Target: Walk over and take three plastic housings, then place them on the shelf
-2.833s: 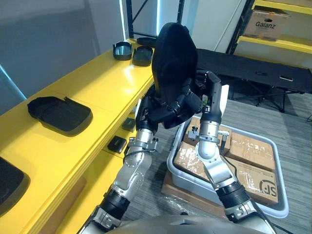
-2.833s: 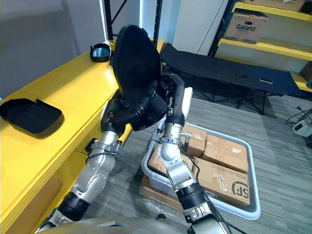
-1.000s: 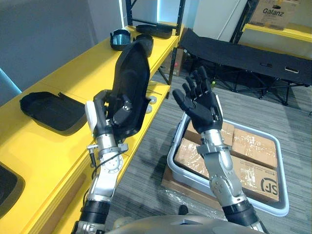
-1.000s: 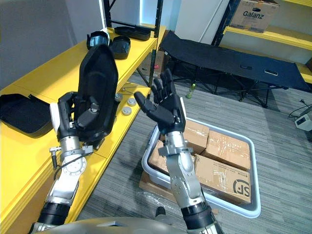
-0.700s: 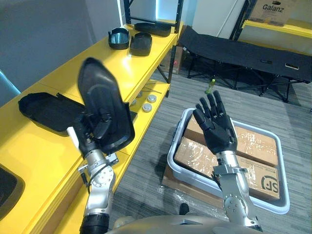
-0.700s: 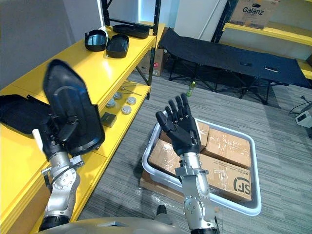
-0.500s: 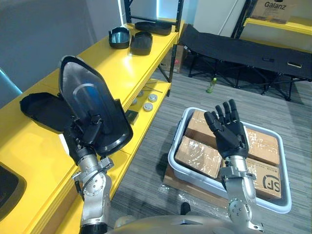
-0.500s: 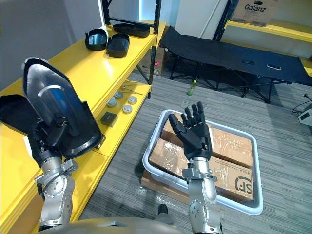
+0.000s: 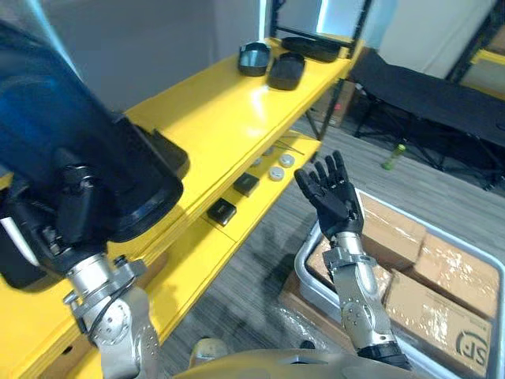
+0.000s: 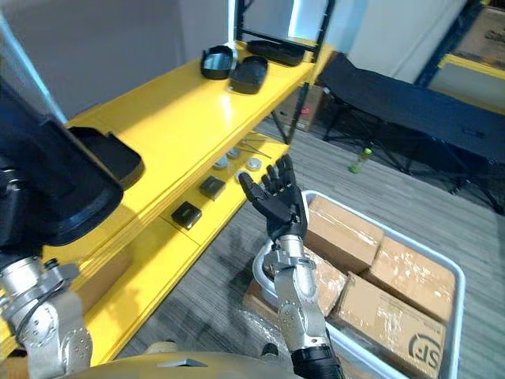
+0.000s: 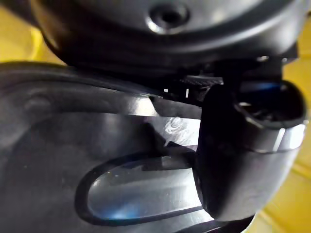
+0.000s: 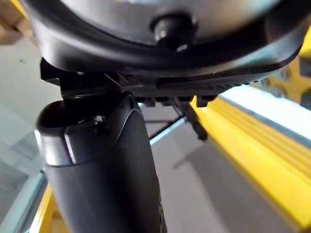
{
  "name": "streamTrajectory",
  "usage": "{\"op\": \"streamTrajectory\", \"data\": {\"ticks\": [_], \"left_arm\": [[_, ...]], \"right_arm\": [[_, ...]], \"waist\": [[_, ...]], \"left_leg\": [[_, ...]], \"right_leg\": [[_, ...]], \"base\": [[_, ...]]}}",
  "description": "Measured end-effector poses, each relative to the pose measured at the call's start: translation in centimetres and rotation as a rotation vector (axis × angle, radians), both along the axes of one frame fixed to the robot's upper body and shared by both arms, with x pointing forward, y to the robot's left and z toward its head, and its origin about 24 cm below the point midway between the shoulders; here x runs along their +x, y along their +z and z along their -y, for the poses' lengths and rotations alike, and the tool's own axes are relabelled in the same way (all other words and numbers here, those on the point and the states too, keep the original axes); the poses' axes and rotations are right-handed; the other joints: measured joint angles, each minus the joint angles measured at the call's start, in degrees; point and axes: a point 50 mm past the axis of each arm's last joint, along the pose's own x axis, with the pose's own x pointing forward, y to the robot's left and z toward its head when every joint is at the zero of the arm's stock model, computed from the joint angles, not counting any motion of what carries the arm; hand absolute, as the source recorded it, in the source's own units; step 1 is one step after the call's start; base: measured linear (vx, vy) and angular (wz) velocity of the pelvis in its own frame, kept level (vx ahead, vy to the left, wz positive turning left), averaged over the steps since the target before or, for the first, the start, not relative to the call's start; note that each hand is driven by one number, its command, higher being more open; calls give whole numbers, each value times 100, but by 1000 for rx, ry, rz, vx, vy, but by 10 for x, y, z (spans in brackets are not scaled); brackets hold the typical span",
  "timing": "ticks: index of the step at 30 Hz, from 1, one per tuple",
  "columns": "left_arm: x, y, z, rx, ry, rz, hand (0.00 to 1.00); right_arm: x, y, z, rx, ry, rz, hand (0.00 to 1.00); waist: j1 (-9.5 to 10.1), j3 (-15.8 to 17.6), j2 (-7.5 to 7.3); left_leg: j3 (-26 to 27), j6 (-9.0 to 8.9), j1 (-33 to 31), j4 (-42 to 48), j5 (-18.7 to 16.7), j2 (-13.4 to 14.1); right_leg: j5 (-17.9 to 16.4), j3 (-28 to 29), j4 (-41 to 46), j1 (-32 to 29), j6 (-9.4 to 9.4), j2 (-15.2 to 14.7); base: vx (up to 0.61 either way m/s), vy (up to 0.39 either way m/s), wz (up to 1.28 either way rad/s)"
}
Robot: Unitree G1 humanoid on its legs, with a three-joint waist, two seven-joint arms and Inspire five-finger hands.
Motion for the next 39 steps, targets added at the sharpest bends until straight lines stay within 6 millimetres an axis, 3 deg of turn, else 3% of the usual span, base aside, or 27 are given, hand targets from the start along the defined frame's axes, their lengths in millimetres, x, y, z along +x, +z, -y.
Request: {"op": "streamTrajectory", "data": {"ticks": [1,2,3,5,6,11,14,15,18,20,24,28,31,34,36,37,39], "left_arm": [[-2,2,0,2,-8,8,0],[-2,3,1,5,-34,23,0],[0,6,4,20,-85,51,0],[3,7,12,28,-176,89,0],[3,9,14,43,-213,119,0],[-6,27,15,105,-243,262,0],[4,32,26,120,-368,313,0],[7,33,29,127,-392,319,0],[12,35,33,155,-429,330,0],[12,35,33,140,-417,331,0],[12,34,32,131,-410,328,0],[10,31,30,137,-406,294,0],[7,29,25,145,-383,272,0],[3,33,20,199,-333,263,0],[3,35,20,285,-312,229,0],[3,39,21,351,-323,217,0],[3,41,22,385,-341,213,0]], "right_arm": [[1,2,-3,1,13,10,100],[3,4,-5,0,19,19,100],[3,5,-5,-4,16,26,100],[3,7,0,-29,13,36,100],[3,6,2,-36,13,39,100],[3,10,-12,38,112,96,100],[4,19,-8,68,70,163,100],[4,20,-7,71,57,176,100],[5,30,-3,71,40,235,100],[5,30,-1,51,55,245,100],[4,30,2,29,80,264,100],[2,34,0,16,134,319,100],[0,42,-2,17,161,370,100],[4,51,-7,17,184,421,100],[4,53,-6,10,141,431,100],[3,56,-1,-6,89,443,100],[2,57,-1,-69,43,443,100]], "waist": [[51,-1,-2],[31,3,2],[-93,6,2],[-185,55,120],[-49,66,266],[60,103,111],[-63,102,45],[-100,94,25],[-80,90,28],[-79,78,115],[-81,97,138],[-18,147,62],[88,237,-33],[234,323,-56],[349,351,-153],[358,352,-201],[338,335,-191]], "left_leg": [[13,96,-110,-14,67,-14],[108,323,-270,1,92,-6],[789,668,-488,-15,222,209],[1348,463,-576,-155,616,385],[1464,181,-574,-315,896,381],[1545,218,-578,-406,949,81],[1219,268,-590,-411,1005,-140],[1122,276,-594,-426,1024,-180],[884,227,-576,-568,1181,-190],[820,219,-575,-615,1258,-122],[777,221,-572,-609,1272,-91],[780,215,-584,-566,1226,-117],[723,217,-792,-63,931,-198],[591,289,-1257,1007,342,-344],[596,475,-1361,1508,-40,-541],[647,618,-1361,1854,-428,-778],[565,660,-1308,1912,-570,-935]], "right_leg": [[-15,-160,9,28,-6,-23],[-56,-437,31,81,-8,-67],[-124,-956,32,180,-6,-127],[-176,-1473,32,299,91,-179],[-210,-1582,30,324,198,-228],[-235,-1530,311,227,301,-608],[-803,-1071,1161,70,229,-914],[-913,-956,1255,80,223,-935],[-1225,-907,1557,77,478,-938],[-1296,-963,1633,81,434,-862],[-1429,-983,1787,69,419,-862],[-1497,-951,1831,60,430,-918],[-1614,-994,2043,69,493,-1082],[-1762,-1100,2285,157,642,-1320],[-1804,-1213,2280,323,677,-1561],[-1788,-1174,2743,463,129,-1814],[-1364,-621,3773,-65,-546,-2125]], "base": [[-50,-8,89],[-56,-28,154],[-15,-22,201],[-16,70,171],[-18,163,76],[76,145,11],[121,118,48],[24,15,84],[-5,-64,43],[-29,-86,14],[-43,-41,7],[-32,9,0],[-14,46,14],[23,131,24],[107,225,31],[175,272,42],[147,255,43]]}}
